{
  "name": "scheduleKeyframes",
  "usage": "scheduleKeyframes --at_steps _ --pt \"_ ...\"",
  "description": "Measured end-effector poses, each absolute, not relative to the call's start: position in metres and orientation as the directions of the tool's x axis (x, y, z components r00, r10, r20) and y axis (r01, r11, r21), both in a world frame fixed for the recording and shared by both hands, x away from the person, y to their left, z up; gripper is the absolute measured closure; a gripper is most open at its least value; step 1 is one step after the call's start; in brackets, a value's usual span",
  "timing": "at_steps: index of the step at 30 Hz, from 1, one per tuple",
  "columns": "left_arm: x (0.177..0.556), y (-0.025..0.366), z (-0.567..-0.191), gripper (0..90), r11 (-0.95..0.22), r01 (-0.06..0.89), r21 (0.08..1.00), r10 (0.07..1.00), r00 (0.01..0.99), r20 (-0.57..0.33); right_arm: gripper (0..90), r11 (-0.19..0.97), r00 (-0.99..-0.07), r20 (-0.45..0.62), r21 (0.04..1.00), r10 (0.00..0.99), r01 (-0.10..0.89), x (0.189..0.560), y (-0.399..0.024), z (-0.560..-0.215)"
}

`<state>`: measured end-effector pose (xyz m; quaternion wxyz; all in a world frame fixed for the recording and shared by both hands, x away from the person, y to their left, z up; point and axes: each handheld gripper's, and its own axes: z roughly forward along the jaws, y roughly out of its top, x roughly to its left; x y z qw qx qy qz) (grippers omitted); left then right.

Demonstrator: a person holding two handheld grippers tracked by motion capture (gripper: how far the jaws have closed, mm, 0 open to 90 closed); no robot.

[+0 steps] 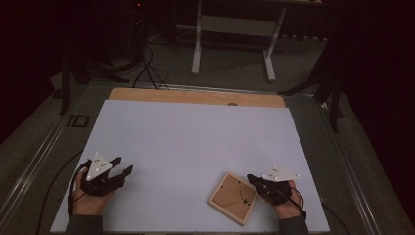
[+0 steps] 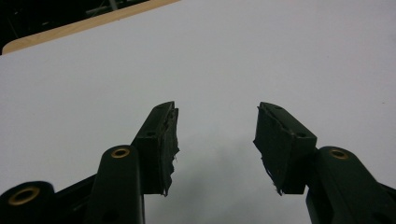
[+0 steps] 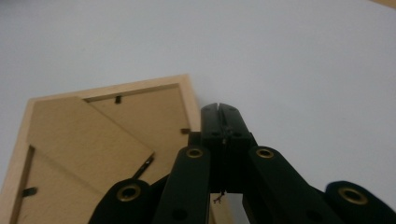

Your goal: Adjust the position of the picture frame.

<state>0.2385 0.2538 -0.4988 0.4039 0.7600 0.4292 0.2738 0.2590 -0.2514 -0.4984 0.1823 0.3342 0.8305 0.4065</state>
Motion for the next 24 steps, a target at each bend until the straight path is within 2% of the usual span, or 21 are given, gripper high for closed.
scheduleKeyframes --at_steps 11,24 --pt "0.240 0.254 -0.500 48.1 -0.304 0.434 0.848 0.875 0.479 0.069 89.8 0.543 -0.755 -0.069 0.738 0.653 0.402 0.262 -0.228 -0.512" --pt "0.242 0.253 -0.502 48.1 -0.310 0.438 0.844 0.875 0.479 0.073 89.9 0.564 -0.745 -0.117 0.731 0.657 0.383 0.263 -0.218 -0.513"
